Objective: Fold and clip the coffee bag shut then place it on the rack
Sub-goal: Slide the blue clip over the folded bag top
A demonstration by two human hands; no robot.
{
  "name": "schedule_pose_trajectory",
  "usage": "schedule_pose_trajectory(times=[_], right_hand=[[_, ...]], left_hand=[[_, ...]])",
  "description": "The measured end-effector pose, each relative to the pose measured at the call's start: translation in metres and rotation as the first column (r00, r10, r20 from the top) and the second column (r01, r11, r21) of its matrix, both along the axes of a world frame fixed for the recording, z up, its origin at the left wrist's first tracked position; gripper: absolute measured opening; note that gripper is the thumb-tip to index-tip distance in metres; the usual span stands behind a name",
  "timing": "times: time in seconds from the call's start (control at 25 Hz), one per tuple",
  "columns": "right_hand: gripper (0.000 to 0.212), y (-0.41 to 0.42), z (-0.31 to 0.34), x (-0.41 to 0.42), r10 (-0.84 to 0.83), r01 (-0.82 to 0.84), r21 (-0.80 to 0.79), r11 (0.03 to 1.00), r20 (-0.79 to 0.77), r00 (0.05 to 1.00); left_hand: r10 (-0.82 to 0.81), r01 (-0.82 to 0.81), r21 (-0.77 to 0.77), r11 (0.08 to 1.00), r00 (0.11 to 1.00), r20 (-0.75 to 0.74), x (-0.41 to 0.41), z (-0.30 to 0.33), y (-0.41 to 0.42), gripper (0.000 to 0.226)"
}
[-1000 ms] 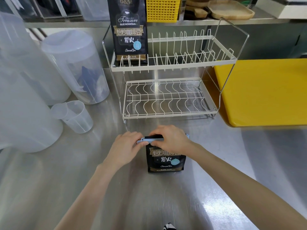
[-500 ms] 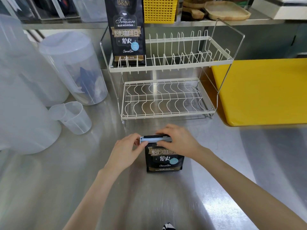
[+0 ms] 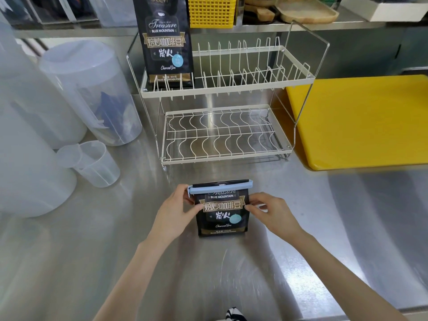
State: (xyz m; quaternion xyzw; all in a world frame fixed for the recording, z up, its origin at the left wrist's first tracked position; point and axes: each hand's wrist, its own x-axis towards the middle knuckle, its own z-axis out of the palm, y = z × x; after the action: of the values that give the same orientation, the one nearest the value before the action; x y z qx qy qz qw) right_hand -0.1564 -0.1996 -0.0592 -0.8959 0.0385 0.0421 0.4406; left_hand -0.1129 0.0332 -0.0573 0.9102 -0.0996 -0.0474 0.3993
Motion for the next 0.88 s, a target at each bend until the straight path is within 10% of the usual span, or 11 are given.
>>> schedule_pose_trajectory(times=[0.88], right_hand=[[0.004,0.012,-0.015,-0.007,-0.251,0.235,0.258,0.937,0.03,0.967]], left_hand=[[0.343,-0.389,-0.322,0.863,0.92,-0.19,-0.032,-0.025,-0.027,0.026]])
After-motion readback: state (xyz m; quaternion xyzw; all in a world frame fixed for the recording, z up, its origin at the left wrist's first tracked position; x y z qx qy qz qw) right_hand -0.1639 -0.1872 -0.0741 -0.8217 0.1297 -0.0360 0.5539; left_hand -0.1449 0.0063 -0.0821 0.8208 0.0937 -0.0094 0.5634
